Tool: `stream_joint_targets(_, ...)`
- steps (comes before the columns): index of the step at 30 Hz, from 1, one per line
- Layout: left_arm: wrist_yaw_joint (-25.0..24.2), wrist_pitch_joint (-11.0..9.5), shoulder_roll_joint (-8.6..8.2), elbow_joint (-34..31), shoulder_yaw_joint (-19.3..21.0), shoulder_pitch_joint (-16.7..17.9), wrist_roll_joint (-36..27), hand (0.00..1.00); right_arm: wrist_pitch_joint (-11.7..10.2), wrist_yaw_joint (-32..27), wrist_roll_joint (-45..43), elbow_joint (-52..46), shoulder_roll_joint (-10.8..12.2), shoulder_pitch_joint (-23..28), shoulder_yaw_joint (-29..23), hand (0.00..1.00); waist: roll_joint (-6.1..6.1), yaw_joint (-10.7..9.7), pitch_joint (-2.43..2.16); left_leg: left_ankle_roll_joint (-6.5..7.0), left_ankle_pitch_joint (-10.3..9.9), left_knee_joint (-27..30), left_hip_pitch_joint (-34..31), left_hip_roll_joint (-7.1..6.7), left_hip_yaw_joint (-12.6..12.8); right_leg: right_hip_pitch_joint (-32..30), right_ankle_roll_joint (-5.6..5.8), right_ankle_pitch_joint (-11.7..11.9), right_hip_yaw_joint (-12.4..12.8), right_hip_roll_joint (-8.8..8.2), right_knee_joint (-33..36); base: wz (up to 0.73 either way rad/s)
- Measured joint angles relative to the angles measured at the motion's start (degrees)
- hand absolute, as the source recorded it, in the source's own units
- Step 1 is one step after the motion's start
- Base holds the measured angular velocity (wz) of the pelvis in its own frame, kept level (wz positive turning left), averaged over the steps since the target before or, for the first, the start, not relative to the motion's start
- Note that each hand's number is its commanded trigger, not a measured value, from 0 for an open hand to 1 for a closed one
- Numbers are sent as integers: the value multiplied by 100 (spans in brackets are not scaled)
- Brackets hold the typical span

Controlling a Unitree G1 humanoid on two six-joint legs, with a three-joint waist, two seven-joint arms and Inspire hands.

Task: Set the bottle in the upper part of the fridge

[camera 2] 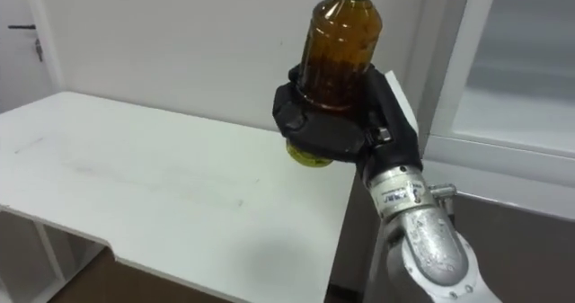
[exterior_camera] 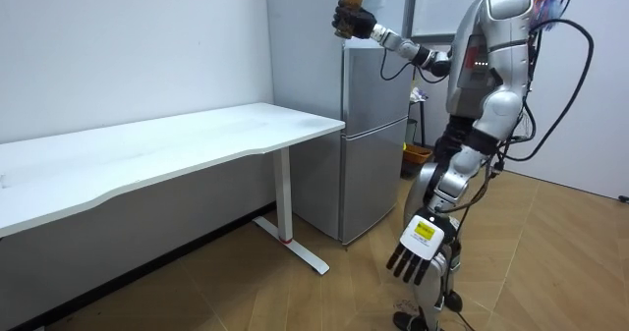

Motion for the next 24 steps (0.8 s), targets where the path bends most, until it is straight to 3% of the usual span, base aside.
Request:
stream_joint_targets(7,-7,-7,3,0,108,103,-5,0,4,-73,88,-103,-152,4,-529,100,-211,-164,9,8,-8,-37,120,8,182,40,0,0,172,6,-8,-12)
stream_joint_targets(24,-16,-11,18,-28,319,117,0,0,19,-56,-17,-570,-156,354,-1134,100,-158,-566,9,-9,-93,13,195,93,412,51,-21,13,361,74,4,-7)
